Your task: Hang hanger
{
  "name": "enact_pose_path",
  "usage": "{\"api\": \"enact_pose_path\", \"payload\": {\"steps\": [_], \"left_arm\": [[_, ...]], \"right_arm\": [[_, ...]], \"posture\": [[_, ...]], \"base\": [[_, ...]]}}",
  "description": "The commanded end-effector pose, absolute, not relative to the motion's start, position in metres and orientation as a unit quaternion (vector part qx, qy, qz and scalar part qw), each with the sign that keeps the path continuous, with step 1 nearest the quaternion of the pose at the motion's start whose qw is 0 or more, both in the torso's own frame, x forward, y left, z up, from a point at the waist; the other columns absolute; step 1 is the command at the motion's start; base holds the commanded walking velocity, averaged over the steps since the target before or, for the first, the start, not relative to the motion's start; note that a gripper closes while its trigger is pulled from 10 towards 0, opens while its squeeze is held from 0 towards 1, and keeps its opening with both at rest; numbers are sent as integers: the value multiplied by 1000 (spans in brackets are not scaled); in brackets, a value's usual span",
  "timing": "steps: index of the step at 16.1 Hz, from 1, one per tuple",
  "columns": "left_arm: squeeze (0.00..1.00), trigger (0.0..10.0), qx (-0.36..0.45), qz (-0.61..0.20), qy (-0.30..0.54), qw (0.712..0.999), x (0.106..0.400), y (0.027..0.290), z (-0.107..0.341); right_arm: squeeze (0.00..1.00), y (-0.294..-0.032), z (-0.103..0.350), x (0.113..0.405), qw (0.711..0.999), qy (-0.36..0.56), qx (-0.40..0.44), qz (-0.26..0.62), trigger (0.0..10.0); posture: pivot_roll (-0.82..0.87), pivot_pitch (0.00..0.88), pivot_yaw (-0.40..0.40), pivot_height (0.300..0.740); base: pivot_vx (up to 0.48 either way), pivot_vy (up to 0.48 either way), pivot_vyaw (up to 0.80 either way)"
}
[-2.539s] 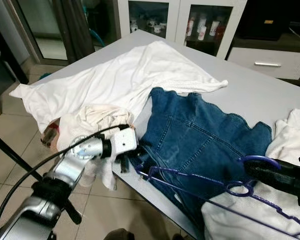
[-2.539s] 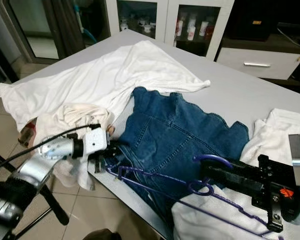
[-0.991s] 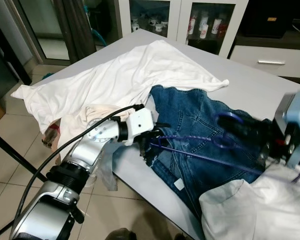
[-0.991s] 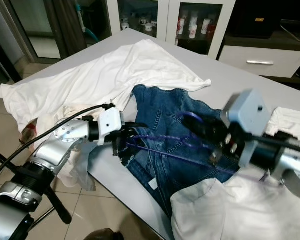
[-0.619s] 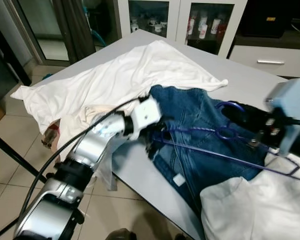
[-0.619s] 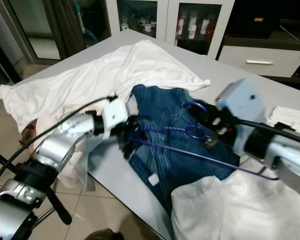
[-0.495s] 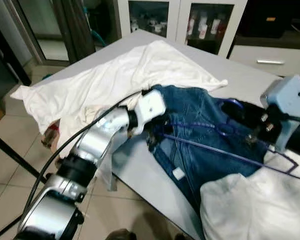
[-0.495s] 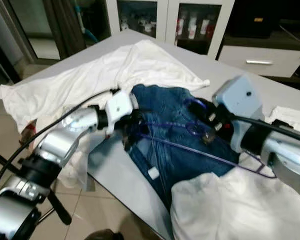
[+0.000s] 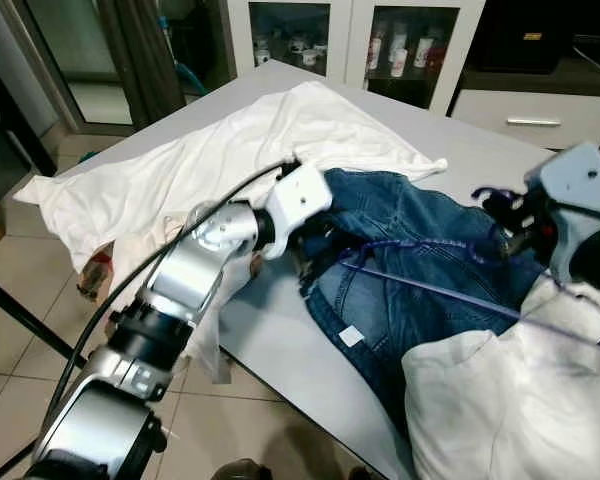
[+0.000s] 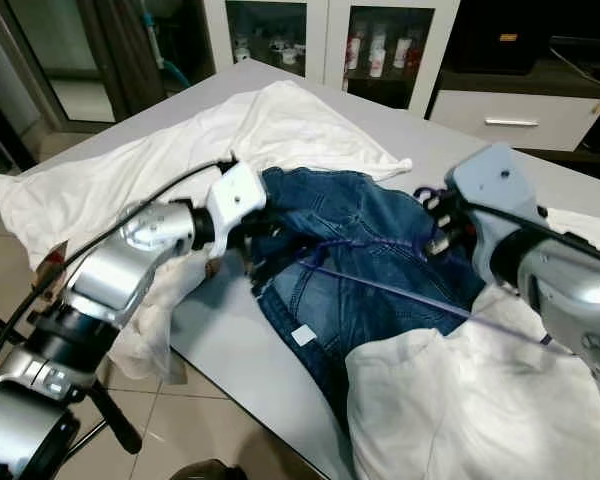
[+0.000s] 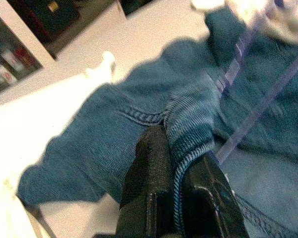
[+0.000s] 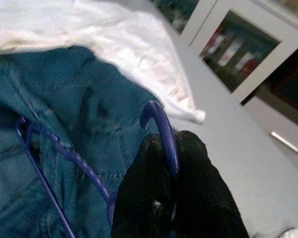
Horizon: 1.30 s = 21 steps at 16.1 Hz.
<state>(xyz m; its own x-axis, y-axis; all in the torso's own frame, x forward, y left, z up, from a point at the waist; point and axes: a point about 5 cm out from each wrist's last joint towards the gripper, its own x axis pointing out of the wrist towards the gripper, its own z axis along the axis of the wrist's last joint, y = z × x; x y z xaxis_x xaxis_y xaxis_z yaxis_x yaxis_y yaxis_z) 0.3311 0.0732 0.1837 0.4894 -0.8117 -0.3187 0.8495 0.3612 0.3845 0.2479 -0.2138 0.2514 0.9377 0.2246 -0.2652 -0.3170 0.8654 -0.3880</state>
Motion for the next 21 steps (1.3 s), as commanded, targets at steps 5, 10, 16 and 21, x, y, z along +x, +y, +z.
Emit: {"api": "enact_pose_path", "payload": {"steps": [5, 10, 16, 21], "left_arm": [[0, 10000, 284, -465, 57, 836, 330, 71, 173], [0, 10000, 300, -443, -5, 845, 338, 54, 190], [0, 10000, 384, -376, -41, 842, 357, 90, 206], [0, 10000, 414, -394, -67, 818, 352, 80, 204]], "right_arm": [[0, -188, 258, 261, 976, 66, -154, 139, 10000], [0, -151, 263, 257, 962, 39, -90, 255, 10000], [0, -166, 261, 242, 950, 65, -107, 286, 10000], [0, -143, 265, 261, 962, 47, -29, 267, 10000]], "posture": [[-94, 32, 37, 740], [-83, 28, 30, 740], [-85, 31, 30, 740], [-79, 32, 23, 740]], "base": [[0, 0, 0], [0, 0, 0], [0, 0, 0], [0, 0, 0]]}}
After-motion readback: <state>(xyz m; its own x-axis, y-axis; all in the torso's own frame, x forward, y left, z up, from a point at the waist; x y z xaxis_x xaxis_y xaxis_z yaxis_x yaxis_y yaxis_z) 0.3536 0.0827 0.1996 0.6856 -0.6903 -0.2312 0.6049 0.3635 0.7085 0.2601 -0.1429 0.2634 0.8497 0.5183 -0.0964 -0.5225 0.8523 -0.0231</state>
